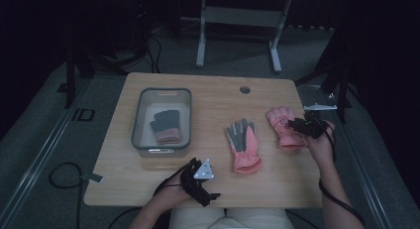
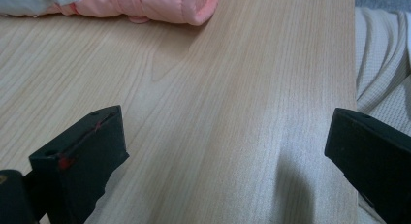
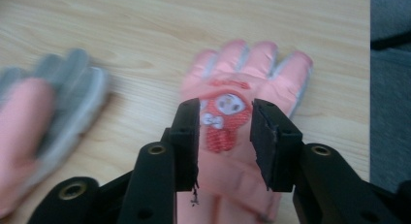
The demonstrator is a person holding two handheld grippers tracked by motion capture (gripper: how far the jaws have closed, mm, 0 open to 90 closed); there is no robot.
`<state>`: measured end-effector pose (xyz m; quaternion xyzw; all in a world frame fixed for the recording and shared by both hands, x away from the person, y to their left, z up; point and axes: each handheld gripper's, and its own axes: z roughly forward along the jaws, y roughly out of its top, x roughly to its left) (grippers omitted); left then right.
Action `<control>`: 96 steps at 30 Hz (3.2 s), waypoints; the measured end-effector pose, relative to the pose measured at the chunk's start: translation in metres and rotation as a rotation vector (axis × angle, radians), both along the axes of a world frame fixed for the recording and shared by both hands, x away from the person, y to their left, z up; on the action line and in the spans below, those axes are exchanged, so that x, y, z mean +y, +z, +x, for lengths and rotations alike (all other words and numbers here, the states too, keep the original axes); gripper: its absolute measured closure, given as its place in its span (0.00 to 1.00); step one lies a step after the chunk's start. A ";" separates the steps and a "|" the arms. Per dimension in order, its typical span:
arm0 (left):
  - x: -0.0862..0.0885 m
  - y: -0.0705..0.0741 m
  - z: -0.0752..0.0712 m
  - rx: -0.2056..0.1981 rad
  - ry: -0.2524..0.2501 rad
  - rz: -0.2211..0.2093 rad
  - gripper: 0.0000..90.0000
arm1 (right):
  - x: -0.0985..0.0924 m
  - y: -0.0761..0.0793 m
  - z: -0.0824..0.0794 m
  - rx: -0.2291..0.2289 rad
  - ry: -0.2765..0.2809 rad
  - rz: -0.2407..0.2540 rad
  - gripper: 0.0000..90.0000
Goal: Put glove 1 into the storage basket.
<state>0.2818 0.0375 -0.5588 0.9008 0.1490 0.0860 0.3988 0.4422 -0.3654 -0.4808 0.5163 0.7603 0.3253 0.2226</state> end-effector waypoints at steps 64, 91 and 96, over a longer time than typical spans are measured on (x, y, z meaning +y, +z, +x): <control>0.000 -0.002 -0.001 -0.024 0.000 0.009 0.01 | 0.042 -0.034 -0.071 0.052 -0.194 0.001 0.94; -0.001 -0.002 -0.001 -0.029 -0.004 0.025 0.01 | 0.020 -0.017 -0.066 0.091 0.053 -0.089 0.62; -0.001 -0.002 -0.001 -0.029 -0.004 0.026 0.01 | 0.020 -0.031 -0.062 0.120 0.040 -0.078 0.64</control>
